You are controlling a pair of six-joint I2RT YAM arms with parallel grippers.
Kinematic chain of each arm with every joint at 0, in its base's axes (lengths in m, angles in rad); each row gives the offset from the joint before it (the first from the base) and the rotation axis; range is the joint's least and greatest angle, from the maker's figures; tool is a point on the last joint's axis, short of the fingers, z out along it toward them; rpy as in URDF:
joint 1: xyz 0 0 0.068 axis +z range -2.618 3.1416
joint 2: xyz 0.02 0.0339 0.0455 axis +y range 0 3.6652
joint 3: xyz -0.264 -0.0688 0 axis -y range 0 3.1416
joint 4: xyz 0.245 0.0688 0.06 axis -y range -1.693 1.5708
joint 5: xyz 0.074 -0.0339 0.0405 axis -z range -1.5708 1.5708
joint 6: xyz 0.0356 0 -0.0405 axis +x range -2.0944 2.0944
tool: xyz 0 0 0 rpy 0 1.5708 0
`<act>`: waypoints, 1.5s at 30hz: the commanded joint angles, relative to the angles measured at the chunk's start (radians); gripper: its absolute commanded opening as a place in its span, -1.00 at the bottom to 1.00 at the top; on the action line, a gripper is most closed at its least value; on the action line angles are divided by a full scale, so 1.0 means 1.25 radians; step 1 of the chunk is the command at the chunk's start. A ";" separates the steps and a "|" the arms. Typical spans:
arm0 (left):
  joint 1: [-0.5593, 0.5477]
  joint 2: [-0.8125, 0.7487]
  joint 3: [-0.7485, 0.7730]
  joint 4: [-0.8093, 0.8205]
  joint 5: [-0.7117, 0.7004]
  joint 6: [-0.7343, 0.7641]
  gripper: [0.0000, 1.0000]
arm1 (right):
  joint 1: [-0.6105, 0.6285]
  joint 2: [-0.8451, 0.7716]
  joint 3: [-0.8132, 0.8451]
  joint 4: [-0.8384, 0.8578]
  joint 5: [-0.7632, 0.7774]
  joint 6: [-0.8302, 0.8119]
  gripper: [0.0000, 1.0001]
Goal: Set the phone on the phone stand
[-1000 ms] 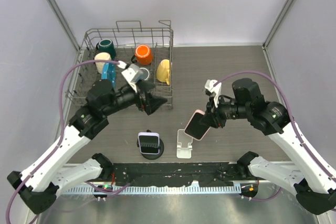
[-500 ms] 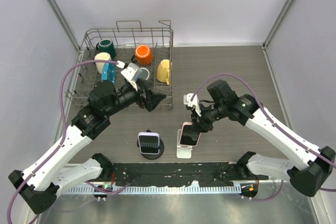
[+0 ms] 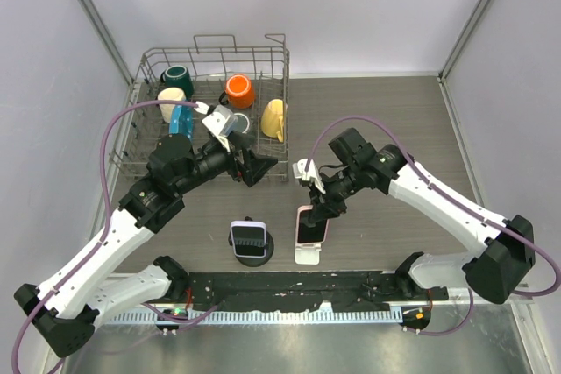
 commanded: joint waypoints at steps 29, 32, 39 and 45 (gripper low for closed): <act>0.006 0.008 0.006 0.037 0.029 -0.003 0.65 | 0.004 0.024 -0.016 0.121 -0.016 0.084 -0.99; 0.006 0.008 0.009 0.036 0.034 -0.006 0.65 | 0.005 0.021 -0.025 0.120 -0.016 0.086 -0.99; 0.007 0.007 0.006 0.036 0.036 -0.005 0.65 | 0.003 0.017 -0.031 0.121 -0.001 0.089 -0.64; 0.007 0.010 0.010 0.033 0.040 -0.007 0.65 | 0.005 0.002 -0.050 0.153 0.034 0.117 -0.28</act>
